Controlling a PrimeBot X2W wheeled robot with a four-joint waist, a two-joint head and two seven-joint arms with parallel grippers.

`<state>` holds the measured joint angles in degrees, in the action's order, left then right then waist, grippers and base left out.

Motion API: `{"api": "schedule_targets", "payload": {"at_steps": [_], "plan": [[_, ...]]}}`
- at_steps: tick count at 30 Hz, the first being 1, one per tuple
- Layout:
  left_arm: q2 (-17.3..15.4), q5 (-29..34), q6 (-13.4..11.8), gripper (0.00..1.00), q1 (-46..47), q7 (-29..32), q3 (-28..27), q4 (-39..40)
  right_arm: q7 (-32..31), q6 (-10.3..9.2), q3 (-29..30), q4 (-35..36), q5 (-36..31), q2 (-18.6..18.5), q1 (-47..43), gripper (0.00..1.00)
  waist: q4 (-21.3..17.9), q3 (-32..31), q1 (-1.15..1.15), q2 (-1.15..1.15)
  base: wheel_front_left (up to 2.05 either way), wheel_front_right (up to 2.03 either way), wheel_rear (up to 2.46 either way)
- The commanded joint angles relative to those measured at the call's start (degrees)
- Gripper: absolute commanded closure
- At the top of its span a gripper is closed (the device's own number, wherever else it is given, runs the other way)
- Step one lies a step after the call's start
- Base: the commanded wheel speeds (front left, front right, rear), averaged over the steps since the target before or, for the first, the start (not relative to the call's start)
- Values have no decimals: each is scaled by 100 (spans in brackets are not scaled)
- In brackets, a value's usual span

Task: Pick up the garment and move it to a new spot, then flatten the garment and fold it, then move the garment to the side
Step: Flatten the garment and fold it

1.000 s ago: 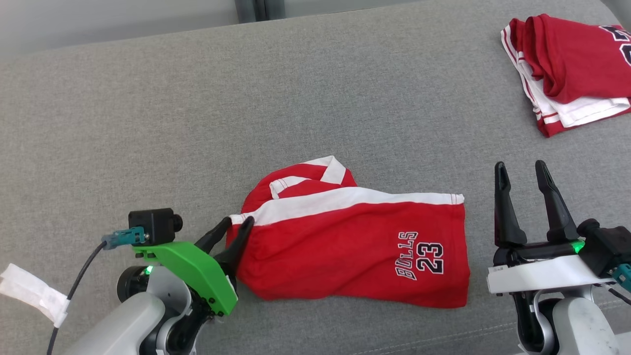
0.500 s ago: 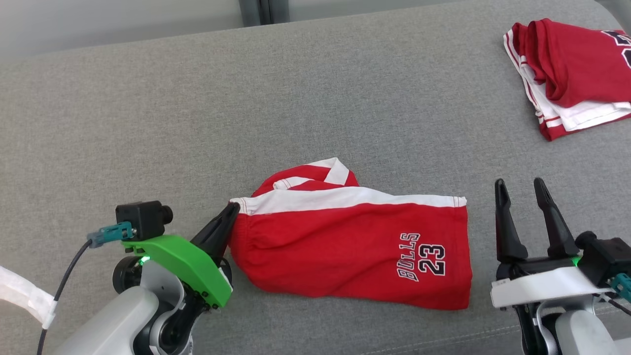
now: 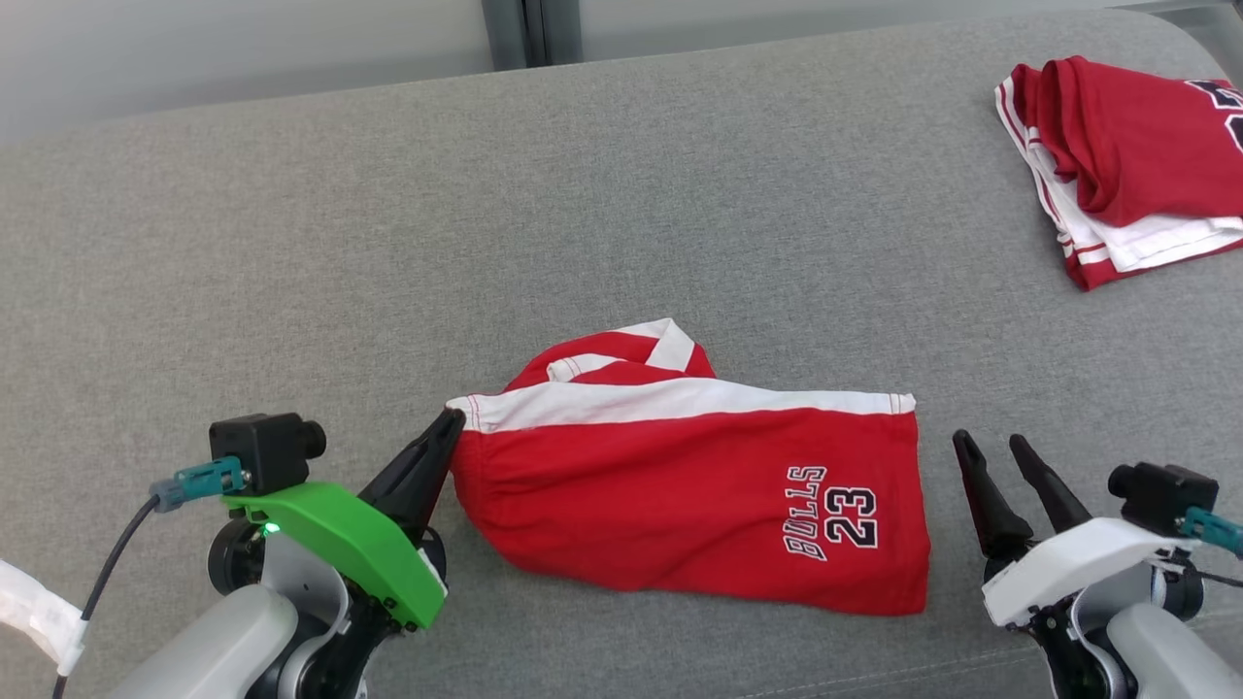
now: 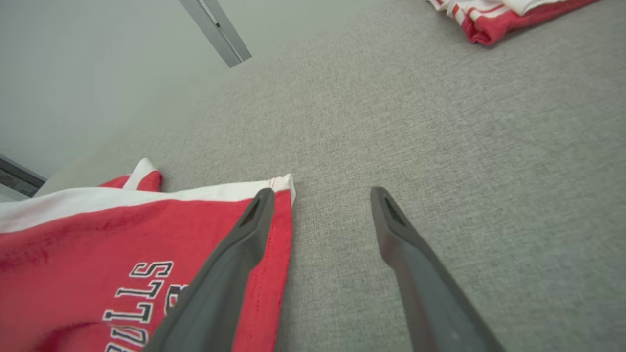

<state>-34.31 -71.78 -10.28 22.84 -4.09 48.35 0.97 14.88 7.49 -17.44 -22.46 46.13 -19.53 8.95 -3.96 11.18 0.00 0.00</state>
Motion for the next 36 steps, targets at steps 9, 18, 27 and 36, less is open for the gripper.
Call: {"api": "schedule_targets", "payload": {"at_steps": [9, 18, 27, 36], "plan": [[70, 83, 21, 100, 46, 39, 77, 10, -113, 1, -1005, -1239, 140, -293, 1147, 0, 263, 124, 0, 0, 0, 0, 0], [177, 134, 71, 100, 153, 56, 124, -64, -21, 2, -1710, -1785, 82, -162, 1623, 44, 397, 289, 0, 0, 0, 0, 0], [162, 203, 127, 100, 279, -83, 26, -137, 25, 0, -1672, -1519, -69, -455, 1976, 100, 373, 314, 0, 0, 0, 0, 0], [275, 483, 391, 100, 1561, 26, -278, -64, 29, 1, -277, 66, -687, -799, 2583, 100, 191, 656, 0, 0, 0, 0, 0]]}}
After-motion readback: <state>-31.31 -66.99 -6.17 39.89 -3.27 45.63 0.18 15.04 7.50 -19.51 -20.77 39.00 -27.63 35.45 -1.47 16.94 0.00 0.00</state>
